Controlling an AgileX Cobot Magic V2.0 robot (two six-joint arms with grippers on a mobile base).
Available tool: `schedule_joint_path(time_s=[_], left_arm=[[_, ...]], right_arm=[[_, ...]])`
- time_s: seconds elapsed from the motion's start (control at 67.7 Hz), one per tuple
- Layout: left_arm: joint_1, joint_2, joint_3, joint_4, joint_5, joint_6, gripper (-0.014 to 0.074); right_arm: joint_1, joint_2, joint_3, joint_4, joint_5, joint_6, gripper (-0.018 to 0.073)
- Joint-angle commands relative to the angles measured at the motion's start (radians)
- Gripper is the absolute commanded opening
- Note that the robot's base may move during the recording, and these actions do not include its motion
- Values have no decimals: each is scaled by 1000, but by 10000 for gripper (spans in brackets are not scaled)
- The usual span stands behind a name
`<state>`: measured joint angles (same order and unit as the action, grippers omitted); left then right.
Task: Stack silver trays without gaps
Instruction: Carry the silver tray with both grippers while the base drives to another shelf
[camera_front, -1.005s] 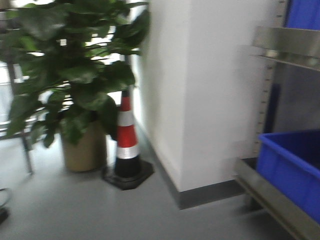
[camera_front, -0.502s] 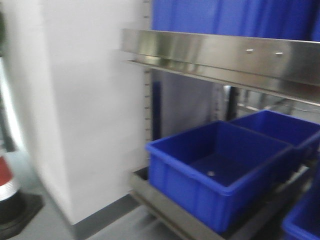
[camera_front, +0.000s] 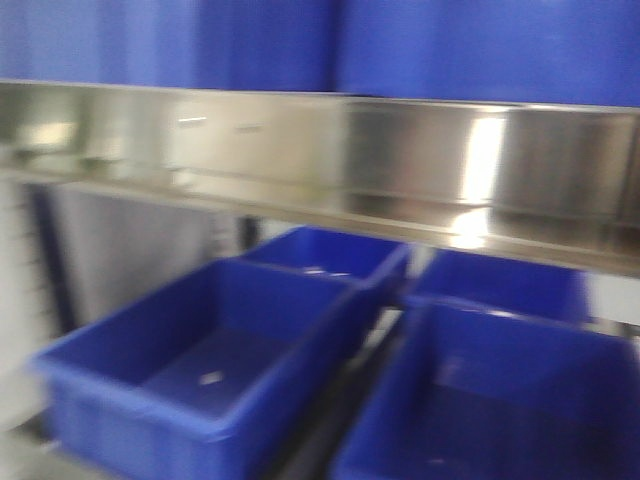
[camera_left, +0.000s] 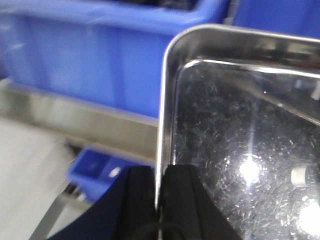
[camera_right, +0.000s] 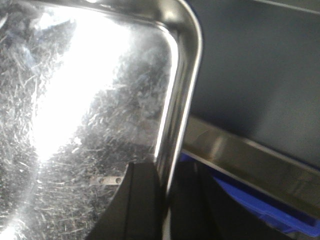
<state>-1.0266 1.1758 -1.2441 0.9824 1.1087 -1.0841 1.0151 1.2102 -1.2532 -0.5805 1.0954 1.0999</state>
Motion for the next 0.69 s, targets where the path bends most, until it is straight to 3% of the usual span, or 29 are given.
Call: schedule_joint_path(time_s=[0.0,0.68], left_arm=[[-7,-2,-3,16,-51,-6,-16],[-7,-2,-3,16,-51,-6,-16]], right_arm=[[7,-6,-4,3,-121,-7,-6],[7,-6,-4,3,-320,-7,-6]])
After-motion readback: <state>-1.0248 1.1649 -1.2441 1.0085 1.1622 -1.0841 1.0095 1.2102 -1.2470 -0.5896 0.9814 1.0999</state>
